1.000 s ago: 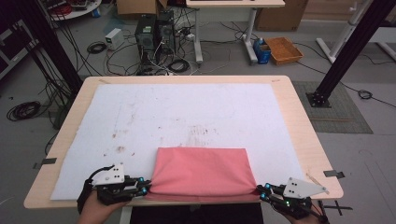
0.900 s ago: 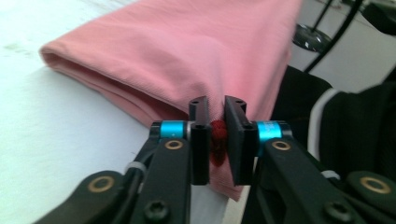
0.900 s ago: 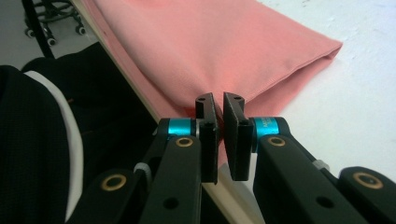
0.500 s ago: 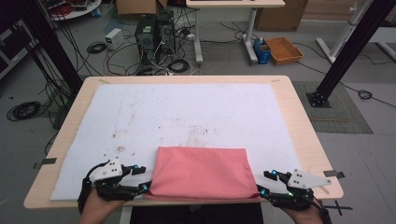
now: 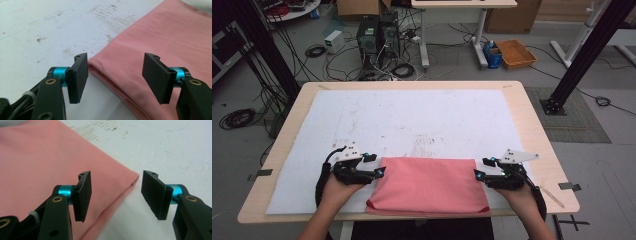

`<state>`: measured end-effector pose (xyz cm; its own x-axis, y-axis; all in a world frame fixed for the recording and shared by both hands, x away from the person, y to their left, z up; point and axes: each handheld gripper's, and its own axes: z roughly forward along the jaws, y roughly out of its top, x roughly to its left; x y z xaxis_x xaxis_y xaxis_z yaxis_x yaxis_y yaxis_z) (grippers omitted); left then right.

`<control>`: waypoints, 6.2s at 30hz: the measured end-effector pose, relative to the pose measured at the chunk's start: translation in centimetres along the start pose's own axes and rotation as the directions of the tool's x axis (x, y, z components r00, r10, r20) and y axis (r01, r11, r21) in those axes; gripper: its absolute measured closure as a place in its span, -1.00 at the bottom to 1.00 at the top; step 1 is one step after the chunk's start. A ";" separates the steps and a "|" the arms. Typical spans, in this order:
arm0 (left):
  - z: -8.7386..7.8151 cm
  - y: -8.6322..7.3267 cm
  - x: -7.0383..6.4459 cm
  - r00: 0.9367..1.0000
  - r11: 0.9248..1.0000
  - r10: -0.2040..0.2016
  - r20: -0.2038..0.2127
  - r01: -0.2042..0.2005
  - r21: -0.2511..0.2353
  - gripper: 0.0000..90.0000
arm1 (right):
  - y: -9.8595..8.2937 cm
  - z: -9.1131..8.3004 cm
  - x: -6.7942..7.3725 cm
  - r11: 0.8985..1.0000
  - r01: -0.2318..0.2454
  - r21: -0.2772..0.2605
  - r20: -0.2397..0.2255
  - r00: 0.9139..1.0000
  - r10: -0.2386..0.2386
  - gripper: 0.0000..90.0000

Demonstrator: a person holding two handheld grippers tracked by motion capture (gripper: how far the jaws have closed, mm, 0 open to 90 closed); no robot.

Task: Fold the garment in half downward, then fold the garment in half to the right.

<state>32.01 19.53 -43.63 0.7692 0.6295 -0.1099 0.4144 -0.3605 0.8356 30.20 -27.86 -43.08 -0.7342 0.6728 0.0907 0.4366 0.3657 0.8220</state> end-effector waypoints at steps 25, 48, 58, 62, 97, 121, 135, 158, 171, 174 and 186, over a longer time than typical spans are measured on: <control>2.6 0.1 0.4 0.998 0.993 0.054 0.010 -0.055 0.104 0.50 | 0.2 3.5 -1.8 0.993 0.029 0.118 -0.039 0.999 -0.024 0.80; 3.1 3.3 2.6 0.996 0.997 0.066 -0.062 -0.063 0.050 0.83 | 4.6 4.1 -4.1 0.987 0.097 0.130 0.040 0.994 -0.103 0.92; 4.6 5.6 4.3 0.996 0.998 0.031 -0.080 -0.026 0.062 0.83 | 6.4 5.5 -6.1 0.989 0.083 0.121 0.097 0.991 -0.095 0.97; 4.8 5.7 4.5 0.996 0.997 0.030 -0.087 -0.024 0.074 0.82 | 6.3 5.6 -6.7 0.991 0.056 0.124 0.106 0.992 -0.070 0.95; 2.1 3.3 4.5 0.990 0.997 -0.062 -0.126 0.066 0.032 0.13 | 5.4 6.0 -5.4 0.995 -0.021 0.101 0.137 0.991 0.007 0.01; -1.6 0.5 1.9 0.995 0.995 -0.097 -0.011 0.097 -0.020 -0.34 | 4.9 2.5 -3.8 0.996 0.004 -0.088 0.059 0.998 0.001 -0.52; -1.1 -1.8 0.5 0.993 0.990 -0.108 -0.041 0.111 0.090 -0.29 | 5.2 3.2 -3.8 0.997 0.007 -0.081 0.042 0.999 -0.004 -0.52; -1.4 -2.5 -2.9 0.997 0.986 -0.068 -0.020 0.070 0.148 0.13 | 5.5 4.2 -3.4 0.998 0.009 -0.060 0.023 1.000 -0.008 -0.52; -1.5 -3.1 -2.1 0.990 0.986 -0.131 0.052 0.125 0.111 0.73 | 9.1 6.7 -0.7 0.996 0.071 -0.061 -0.039 0.997 -0.073 -0.52; -1.5 -3.1 -2.1 0.991 0.987 -0.121 0.056 0.115 0.108 0.76 | 10.4 8.2 0.1 0.995 0.089 -0.050 -0.060 0.994 -0.092 -0.52; -1.6 -3.1 -1.9 0.990 0.989 -0.119 0.082 0.111 0.094 0.78 | 14.8 15.3 3.2 0.990 0.127 0.061 -0.132 0.984 -0.119 -0.52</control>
<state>28.53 20.56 -45.17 0.7516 0.6096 -0.2520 0.5411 -0.3512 0.7641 42.24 -10.46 -39.27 -0.8429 0.5341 0.0659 0.3705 0.4870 0.7909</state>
